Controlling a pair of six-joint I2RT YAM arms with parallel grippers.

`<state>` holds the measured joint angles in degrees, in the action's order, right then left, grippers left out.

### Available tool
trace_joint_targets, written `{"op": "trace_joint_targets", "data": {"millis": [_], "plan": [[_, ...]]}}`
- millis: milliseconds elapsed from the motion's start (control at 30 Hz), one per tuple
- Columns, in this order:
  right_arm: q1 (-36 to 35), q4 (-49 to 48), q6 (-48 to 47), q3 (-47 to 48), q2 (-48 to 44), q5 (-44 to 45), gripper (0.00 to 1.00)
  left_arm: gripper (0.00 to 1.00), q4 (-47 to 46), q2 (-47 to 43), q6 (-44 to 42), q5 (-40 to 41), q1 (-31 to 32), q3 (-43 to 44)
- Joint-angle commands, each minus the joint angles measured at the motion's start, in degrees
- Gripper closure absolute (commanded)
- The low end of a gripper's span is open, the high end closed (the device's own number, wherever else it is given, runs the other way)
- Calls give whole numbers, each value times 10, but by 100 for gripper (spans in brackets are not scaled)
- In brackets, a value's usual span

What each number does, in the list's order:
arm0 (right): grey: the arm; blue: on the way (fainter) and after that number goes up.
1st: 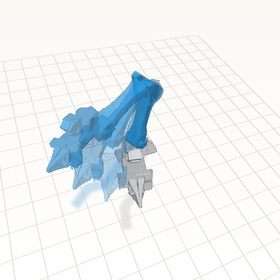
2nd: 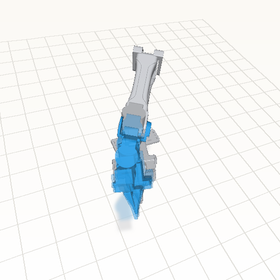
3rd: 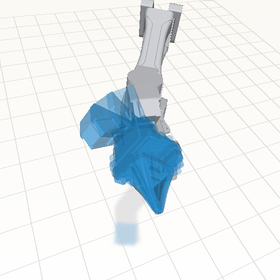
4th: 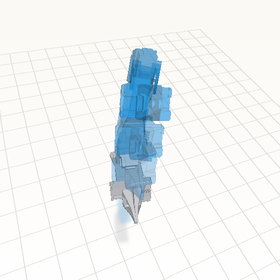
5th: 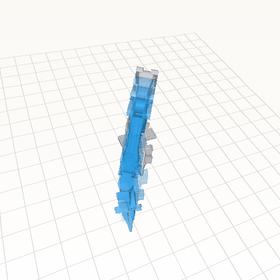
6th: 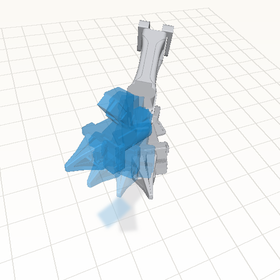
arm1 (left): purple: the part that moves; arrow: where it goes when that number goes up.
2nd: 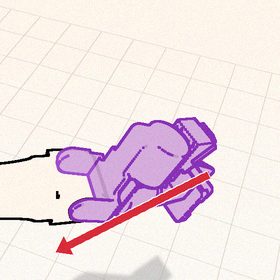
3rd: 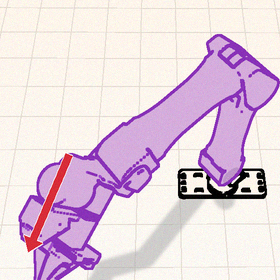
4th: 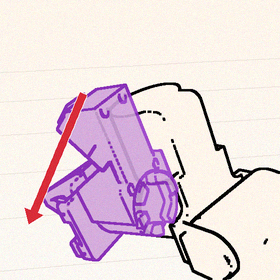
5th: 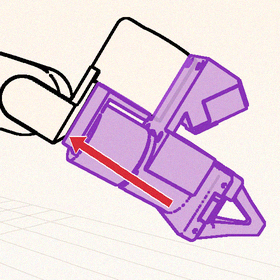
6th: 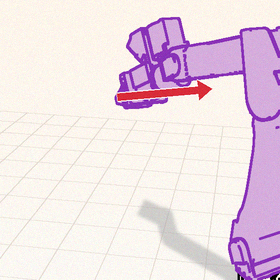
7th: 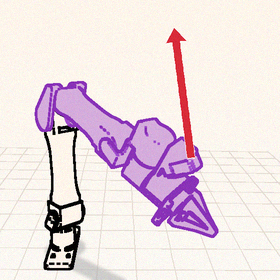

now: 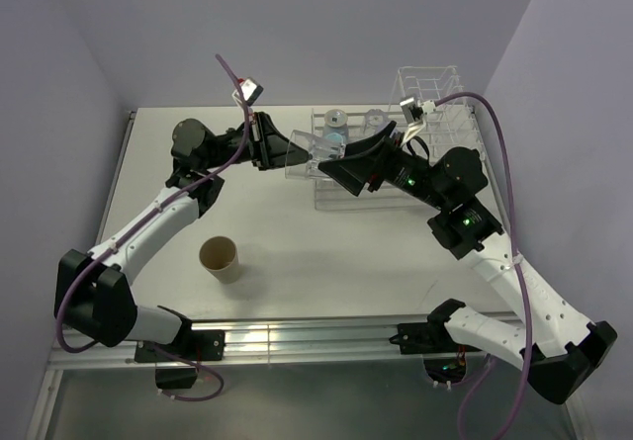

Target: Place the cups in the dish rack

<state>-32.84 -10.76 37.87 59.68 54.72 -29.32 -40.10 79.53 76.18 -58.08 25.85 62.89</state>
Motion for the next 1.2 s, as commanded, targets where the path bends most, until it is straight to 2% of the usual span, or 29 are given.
{"op": "trace_joint_targets", "data": {"millis": [0, 100, 367, 833, 967, 1033, 1167], "plan": [[1, -58, 8, 3, -15, -25, 28, 100, -30, 11, 0, 3, 3, 1], [0, -55, 6, 5, -13, -28, 32, 100, -34, 17, 5, 4, 8, 4], [0, -43, -1, 4, 3, -34, 30, 100, -54, 27, 17, 7, 18, 7], [0, -5, -24, 10, 11, -12, 15, 100, -58, 38, 20, 10, 23, 13], [0, 1, -28, 7, 11, -6, 14, 100, -58, 41, 21, 10, 25, 16], [0, 2, -29, 9, 12, -8, 17, 100, -58, 42, 21, 11, 25, 18], [0, 1, -28, 6, 10, -10, 34, 100, -58, 48, 22, 11, 28, 20]]}}
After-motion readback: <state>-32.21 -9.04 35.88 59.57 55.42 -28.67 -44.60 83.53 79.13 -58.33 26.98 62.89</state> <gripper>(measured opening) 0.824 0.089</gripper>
